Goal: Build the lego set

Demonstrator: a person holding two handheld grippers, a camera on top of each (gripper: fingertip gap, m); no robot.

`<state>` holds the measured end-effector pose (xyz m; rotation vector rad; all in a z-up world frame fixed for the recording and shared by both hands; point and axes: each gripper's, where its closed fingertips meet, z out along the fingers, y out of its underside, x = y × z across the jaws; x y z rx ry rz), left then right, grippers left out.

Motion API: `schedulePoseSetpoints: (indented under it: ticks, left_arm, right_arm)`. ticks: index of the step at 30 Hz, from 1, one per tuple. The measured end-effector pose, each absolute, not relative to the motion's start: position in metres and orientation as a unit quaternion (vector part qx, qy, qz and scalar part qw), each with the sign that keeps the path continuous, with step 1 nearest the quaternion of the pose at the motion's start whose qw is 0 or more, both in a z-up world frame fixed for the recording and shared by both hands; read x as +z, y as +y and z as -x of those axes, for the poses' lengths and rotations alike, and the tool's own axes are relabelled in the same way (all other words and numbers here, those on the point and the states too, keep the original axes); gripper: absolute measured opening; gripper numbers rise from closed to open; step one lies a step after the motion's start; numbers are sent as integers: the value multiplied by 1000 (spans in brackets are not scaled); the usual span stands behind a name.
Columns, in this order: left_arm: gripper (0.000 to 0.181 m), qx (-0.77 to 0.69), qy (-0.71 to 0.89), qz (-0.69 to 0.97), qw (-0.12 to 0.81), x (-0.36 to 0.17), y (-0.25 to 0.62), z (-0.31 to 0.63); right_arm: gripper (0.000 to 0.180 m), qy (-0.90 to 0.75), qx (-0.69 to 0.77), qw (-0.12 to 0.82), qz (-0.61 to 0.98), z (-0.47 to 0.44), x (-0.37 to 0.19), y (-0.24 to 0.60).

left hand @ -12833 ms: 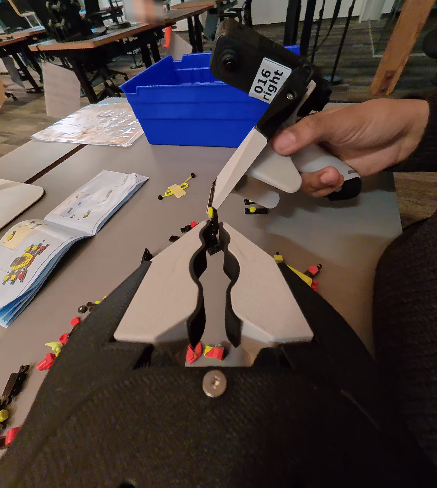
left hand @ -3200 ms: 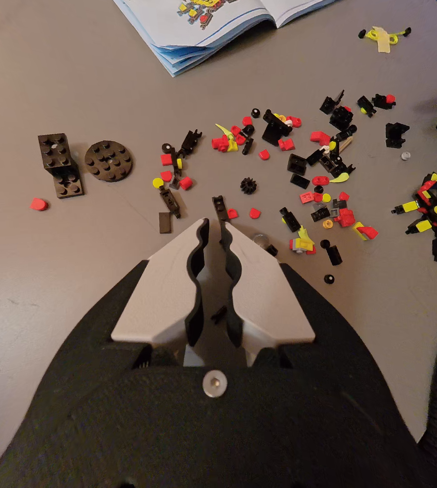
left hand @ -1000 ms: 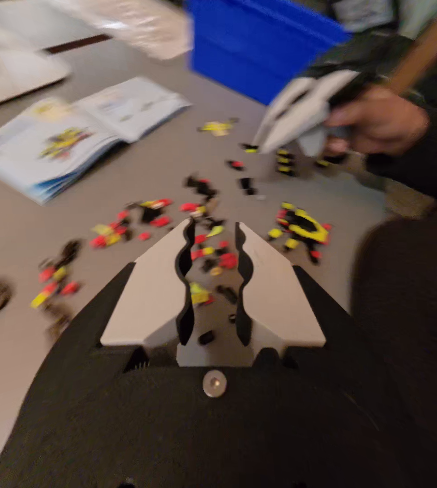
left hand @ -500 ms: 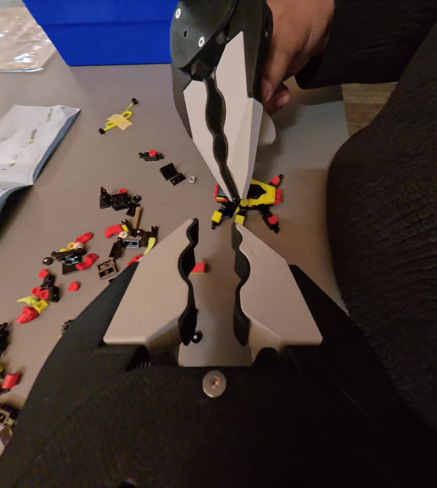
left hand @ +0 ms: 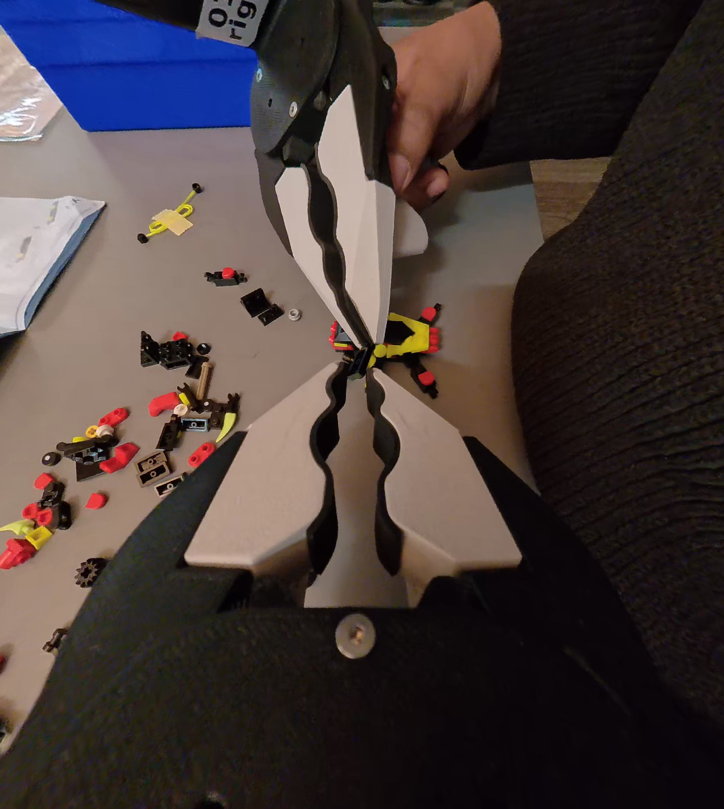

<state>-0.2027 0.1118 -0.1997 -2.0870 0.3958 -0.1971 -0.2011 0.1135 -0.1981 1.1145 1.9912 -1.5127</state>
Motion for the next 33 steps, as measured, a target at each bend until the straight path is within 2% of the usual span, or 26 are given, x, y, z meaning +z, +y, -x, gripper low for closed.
schedulePoseSetpoints:
  ticks: [4, 10, 14, 18, 22, 27, 33]
  left_arm:
    - [4, -102, 116, 855, 495, -195, 117, 210]
    - [3, -194, -1, 821, 537, -176, 127, 224]
    - [3, -234, -72, 777, 580, -157, 130, 241]
    - [3, -166, -80, 768, 613, -147, 132, 254]
    - [3, -92, -60, 762, 638, -137, 136, 254]
    - [3, -66, -54, 757, 647, -134, 141, 249]
    - [3, -67, -57, 755, 650, -132, 141, 250]
  right_arm:
    - [13, 707, -556, 166, -404, 210, -193, 121]
    - [15, 676, -596, 108, -420, 225, -173, 138]
    - [14, 623, -607, 62, -489, 243, -164, 153]
    - [12, 498, -674, 94, -538, 251, -143, 151]
    - [11, 470, -693, 120, -534, 247, -140, 135]
    - [3, 426, -719, 113, -537, 250, -133, 133]
    - [6, 392, -740, 109, -536, 251, -127, 136]
